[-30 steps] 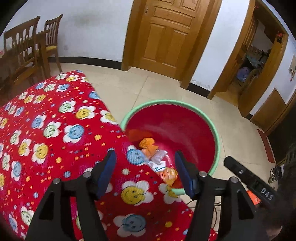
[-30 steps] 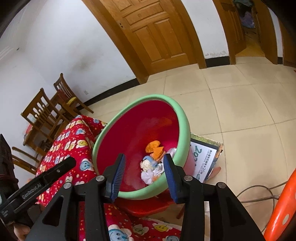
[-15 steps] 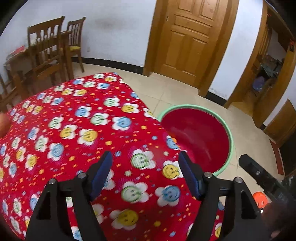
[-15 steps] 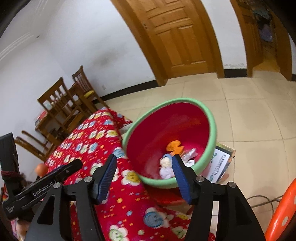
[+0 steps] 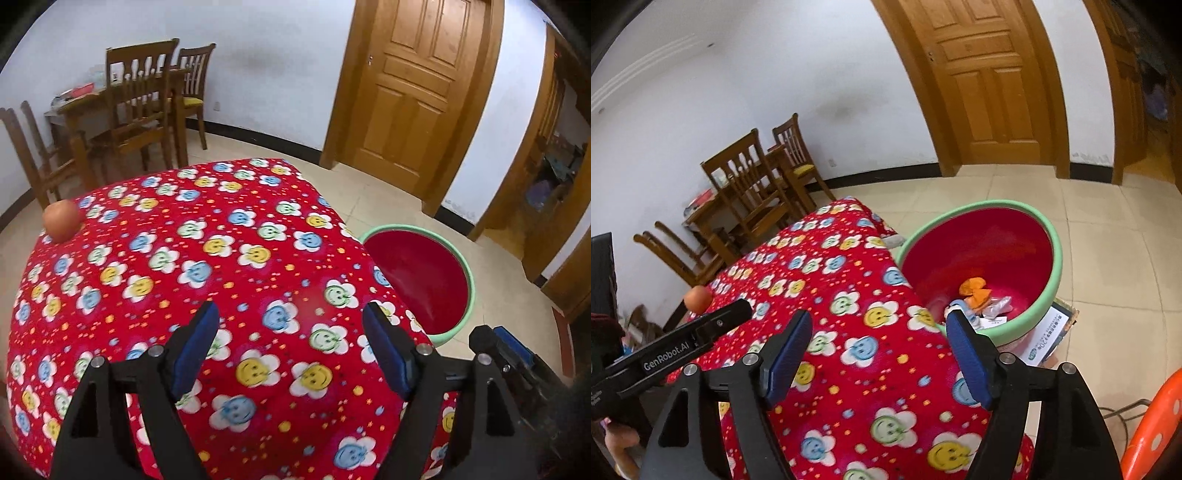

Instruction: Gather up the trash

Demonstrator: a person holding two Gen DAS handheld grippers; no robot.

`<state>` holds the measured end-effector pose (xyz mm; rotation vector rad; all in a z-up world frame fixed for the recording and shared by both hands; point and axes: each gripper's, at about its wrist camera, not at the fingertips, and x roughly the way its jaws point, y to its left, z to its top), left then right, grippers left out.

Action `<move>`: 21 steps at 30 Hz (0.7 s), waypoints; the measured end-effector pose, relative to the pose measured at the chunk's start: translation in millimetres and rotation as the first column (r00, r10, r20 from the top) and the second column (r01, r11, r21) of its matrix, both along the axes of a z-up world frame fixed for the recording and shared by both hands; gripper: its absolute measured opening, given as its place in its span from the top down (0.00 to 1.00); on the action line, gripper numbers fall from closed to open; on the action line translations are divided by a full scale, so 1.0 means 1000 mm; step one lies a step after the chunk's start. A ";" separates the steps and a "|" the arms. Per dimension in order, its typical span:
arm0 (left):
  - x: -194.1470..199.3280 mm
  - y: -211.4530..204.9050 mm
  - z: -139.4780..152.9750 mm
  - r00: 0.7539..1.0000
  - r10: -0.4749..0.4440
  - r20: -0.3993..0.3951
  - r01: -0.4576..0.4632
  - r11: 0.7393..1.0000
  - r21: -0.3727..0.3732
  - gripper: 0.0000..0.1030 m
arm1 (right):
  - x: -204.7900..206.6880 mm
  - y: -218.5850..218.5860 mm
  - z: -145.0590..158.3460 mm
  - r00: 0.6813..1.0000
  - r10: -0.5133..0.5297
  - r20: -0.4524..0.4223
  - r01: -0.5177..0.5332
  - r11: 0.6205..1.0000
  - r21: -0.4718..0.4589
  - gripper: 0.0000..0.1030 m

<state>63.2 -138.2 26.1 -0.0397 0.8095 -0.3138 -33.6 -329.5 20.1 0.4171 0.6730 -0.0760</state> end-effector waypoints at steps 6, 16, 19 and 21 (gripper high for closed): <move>-0.019 0.019 0.011 0.998 0.049 0.047 -0.049 0.999 0.019 0.12 | -0.011 0.017 0.007 1.000 0.023 0.008 -0.023 0.999 -0.025 0.23; -0.049 0.044 0.018 0.994 0.089 0.070 -0.094 0.993 0.068 0.12 | -0.034 0.037 0.025 0.998 0.023 0.060 -0.017 0.996 -0.090 0.22; -0.058 0.050 0.019 0.990 0.111 0.086 -0.117 0.991 0.070 0.12 | -0.041 0.041 0.030 0.996 0.021 0.083 -0.012 0.995 -0.103 0.22; -0.064 0.053 0.020 0.989 0.119 0.089 -0.124 0.990 0.063 0.12 | -0.044 0.044 0.032 0.996 0.020 0.092 -0.010 0.994 -0.111 0.22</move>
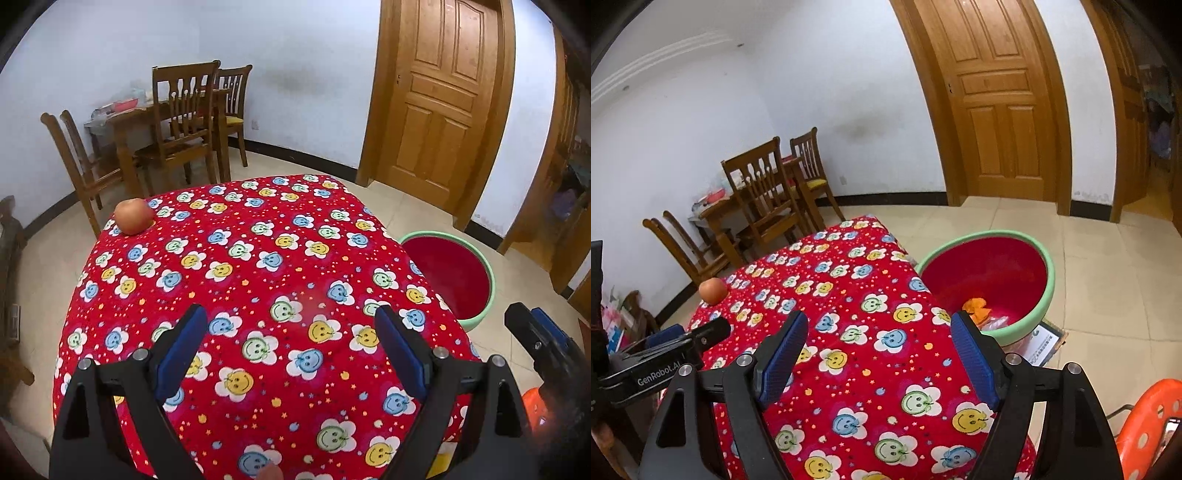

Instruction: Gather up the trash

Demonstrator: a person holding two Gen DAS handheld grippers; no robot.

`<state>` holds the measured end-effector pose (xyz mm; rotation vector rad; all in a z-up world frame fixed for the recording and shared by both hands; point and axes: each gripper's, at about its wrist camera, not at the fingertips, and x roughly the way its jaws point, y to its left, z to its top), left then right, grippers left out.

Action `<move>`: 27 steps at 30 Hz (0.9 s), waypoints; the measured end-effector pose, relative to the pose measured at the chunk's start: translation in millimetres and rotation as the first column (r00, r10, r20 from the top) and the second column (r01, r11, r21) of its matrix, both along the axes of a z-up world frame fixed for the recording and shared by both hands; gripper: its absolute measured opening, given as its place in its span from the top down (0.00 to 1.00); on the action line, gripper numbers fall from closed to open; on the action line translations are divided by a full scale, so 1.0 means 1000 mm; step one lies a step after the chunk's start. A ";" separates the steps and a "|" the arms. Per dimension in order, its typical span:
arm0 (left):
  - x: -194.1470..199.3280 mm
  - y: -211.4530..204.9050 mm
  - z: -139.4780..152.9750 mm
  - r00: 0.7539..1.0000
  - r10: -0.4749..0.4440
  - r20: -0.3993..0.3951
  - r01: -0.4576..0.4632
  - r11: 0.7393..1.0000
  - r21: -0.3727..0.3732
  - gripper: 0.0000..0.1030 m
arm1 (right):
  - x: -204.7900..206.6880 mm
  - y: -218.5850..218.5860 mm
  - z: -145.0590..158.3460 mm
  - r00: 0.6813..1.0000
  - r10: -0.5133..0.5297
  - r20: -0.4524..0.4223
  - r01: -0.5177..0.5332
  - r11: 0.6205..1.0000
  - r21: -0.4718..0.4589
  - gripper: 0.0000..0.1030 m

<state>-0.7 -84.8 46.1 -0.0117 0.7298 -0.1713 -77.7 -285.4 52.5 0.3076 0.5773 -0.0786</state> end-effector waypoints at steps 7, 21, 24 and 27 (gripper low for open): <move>-0.009 -0.002 -0.001 1.000 0.003 0.022 -0.003 1.000 0.000 0.12 | -0.009 0.012 -0.002 1.000 0.014 0.006 -0.014 1.000 -0.028 0.20; -0.011 0.001 -0.001 0.998 0.033 0.054 -0.032 0.999 -0.017 0.12 | -0.009 0.016 -0.010 1.000 0.001 -0.013 -0.002 0.999 -0.048 0.19; -0.010 0.001 -0.002 0.998 0.033 0.050 -0.031 0.999 -0.022 0.12 | -0.009 0.016 -0.011 1.000 -0.001 -0.018 0.000 0.999 -0.047 0.19; -0.009 0.001 -0.004 0.998 0.034 0.048 -0.033 0.999 -0.025 0.12 | -0.009 0.015 -0.012 1.000 -0.004 -0.019 0.003 0.999 -0.048 0.19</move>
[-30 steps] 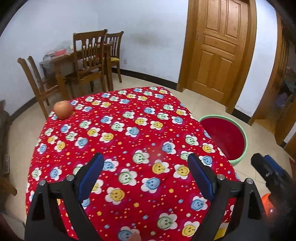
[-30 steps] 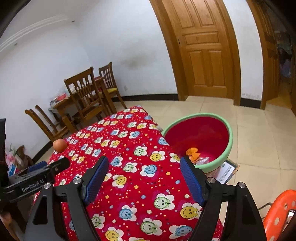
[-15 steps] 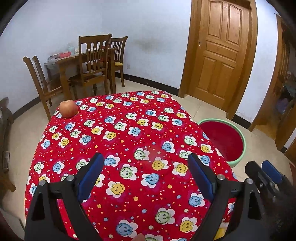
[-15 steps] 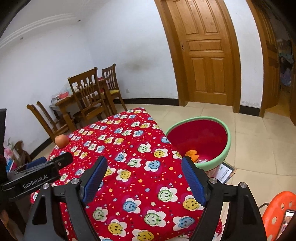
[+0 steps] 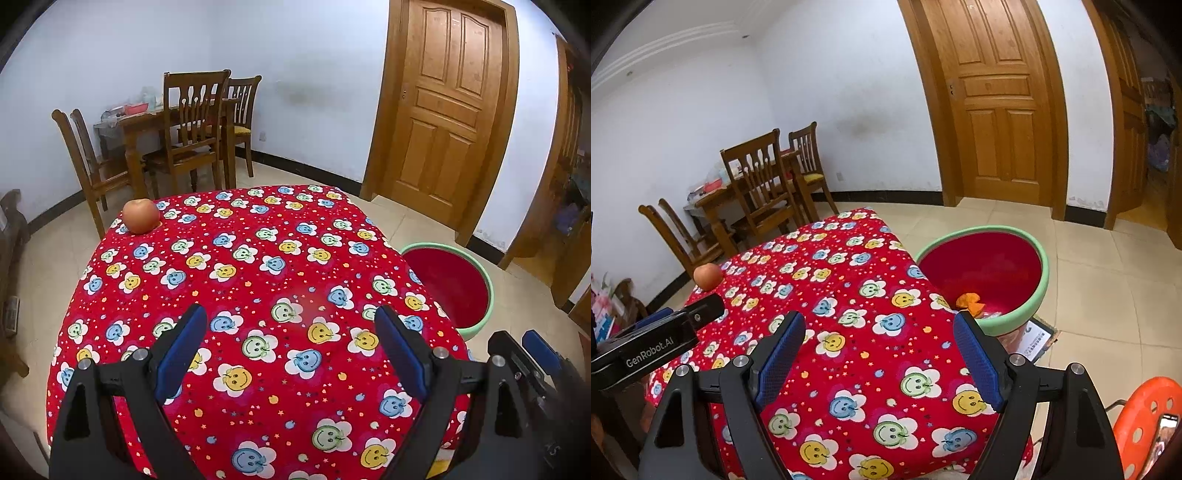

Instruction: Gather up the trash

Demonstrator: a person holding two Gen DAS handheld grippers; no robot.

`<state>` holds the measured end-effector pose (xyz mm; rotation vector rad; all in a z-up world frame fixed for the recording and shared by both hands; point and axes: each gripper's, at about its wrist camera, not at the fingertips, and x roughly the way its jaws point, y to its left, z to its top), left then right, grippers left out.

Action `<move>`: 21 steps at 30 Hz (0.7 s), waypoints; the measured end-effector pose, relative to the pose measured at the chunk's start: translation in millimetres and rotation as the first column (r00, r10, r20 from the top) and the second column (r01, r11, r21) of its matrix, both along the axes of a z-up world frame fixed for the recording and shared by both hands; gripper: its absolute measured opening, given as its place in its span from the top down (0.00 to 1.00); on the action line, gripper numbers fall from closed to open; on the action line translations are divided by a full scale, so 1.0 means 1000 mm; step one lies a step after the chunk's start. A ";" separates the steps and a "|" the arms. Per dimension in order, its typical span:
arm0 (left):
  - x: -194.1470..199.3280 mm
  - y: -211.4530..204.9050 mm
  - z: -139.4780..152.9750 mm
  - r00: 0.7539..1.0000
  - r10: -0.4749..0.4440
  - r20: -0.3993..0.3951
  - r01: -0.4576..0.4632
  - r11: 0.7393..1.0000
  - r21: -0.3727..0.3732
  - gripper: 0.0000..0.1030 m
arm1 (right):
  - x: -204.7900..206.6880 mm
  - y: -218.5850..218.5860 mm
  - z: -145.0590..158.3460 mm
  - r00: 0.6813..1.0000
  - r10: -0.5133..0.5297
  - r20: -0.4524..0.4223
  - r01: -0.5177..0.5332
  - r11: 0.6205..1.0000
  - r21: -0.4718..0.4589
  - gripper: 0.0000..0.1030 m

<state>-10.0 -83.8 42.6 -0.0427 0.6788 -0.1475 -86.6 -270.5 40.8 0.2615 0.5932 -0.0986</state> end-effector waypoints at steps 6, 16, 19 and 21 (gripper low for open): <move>0.000 0.001 -0.001 1.000 0.004 -0.001 -0.004 1.000 -0.001 0.12 | 0.000 -0.001 -0.001 1.000 0.000 -0.007 0.000 1.000 0.002 0.19; 0.000 0.001 -0.001 1.000 0.004 -0.002 -0.004 1.000 -0.002 0.12 | 0.000 -0.001 -0.001 1.000 -0.001 -0.007 0.001 1.000 0.002 0.19; 0.000 0.001 -0.001 1.000 0.002 -0.003 -0.002 1.000 0.000 0.12 | 0.000 -0.001 -0.001 1.000 0.000 -0.007 0.000 1.000 0.003 0.19; 0.000 0.001 -0.001 1.000 0.003 -0.003 -0.003 1.000 -0.002 0.12 | 0.000 -0.001 -0.001 1.000 0.001 -0.008 -0.001 1.000 0.004 0.19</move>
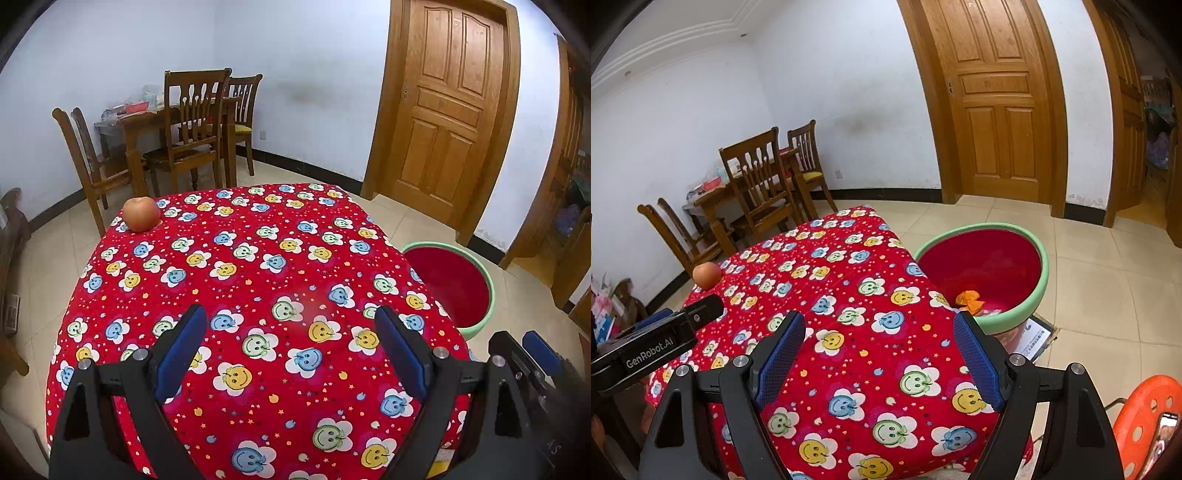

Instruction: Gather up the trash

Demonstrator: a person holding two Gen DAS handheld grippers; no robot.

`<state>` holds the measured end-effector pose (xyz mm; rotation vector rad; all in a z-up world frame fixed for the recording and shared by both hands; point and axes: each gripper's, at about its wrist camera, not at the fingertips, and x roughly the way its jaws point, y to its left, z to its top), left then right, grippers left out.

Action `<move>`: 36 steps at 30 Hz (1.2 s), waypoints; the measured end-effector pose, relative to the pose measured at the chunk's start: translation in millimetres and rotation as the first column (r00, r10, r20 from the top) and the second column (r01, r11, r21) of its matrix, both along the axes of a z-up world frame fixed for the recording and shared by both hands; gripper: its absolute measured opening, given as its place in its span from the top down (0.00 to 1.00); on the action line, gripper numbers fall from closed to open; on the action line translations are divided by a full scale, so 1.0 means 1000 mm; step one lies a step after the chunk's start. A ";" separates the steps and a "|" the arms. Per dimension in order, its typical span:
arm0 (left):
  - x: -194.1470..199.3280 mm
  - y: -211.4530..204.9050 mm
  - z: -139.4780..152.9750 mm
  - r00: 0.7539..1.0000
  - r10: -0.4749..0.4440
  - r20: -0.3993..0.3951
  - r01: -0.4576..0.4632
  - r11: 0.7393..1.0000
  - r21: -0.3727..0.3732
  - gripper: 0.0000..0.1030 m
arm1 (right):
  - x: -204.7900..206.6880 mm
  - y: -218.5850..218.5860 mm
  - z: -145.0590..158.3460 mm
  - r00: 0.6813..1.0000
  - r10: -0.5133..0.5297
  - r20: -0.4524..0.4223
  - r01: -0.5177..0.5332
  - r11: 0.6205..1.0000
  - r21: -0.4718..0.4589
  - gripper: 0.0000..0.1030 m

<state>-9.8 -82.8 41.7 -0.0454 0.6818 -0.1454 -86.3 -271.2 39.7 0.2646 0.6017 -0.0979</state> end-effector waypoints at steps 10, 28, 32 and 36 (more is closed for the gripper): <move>0.000 0.000 0.000 1.000 0.000 0.000 0.000 1.000 0.001 0.12 | 0.000 0.000 0.000 1.000 0.000 0.001 0.000 1.000 -0.001 0.19; -0.001 -0.001 0.000 1.000 -0.001 0.003 0.001 1.000 0.000 0.12 | 0.000 0.001 0.000 1.000 0.002 0.000 -0.002 1.000 0.001 0.19; -0.001 -0.001 0.000 1.000 -0.001 0.003 0.001 1.000 0.000 0.12 | 0.000 0.001 0.001 1.000 0.003 -0.003 -0.003 1.000 0.005 0.19; -0.001 -0.001 0.000 1.000 -0.001 0.003 0.001 1.000 0.001 0.12 | 0.000 0.001 0.001 1.000 0.004 -0.002 -0.004 1.000 0.004 0.19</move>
